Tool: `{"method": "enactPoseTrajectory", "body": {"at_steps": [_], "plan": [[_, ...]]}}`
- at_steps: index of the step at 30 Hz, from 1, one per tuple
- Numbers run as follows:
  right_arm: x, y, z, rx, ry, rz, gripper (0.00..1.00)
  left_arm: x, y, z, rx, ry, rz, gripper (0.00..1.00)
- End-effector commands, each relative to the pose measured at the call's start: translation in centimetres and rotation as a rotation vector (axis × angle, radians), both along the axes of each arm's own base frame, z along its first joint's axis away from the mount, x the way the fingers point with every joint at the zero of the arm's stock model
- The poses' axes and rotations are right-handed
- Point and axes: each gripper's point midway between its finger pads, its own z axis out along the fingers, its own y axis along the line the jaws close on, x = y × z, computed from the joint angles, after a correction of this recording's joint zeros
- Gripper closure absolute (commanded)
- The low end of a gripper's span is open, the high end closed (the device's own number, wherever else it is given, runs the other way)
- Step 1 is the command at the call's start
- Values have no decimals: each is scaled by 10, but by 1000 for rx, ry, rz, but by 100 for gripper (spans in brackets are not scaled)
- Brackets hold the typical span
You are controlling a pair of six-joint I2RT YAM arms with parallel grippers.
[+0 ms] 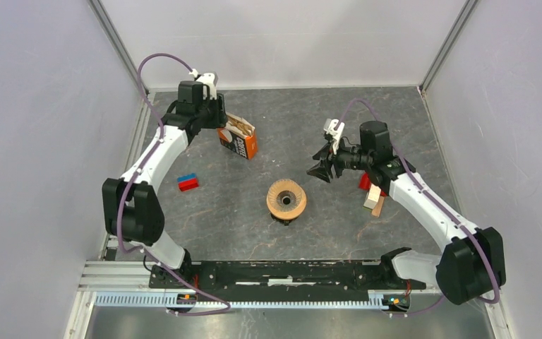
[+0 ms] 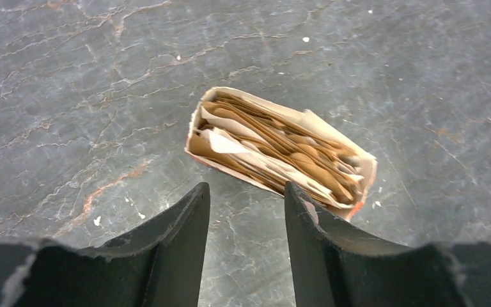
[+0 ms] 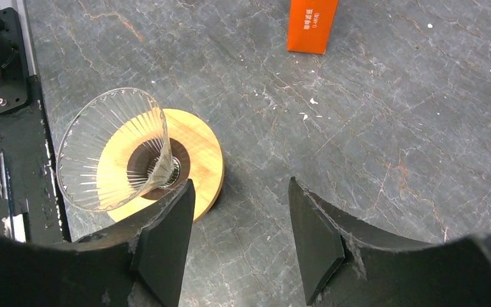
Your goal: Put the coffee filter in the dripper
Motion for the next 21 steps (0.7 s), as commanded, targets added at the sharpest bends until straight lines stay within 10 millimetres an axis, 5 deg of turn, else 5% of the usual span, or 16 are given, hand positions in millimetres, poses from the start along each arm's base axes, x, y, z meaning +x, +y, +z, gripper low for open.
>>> {"method": "enactPoseTrajectory", "body": {"at_steps": [1,21], "plan": [[0,2,25,65,-77,19,38,24,8,5,-7,-24,58,47],[-2,-2,15,75,-44,4,39,44,0,-17,-56,29,54,56]]}}
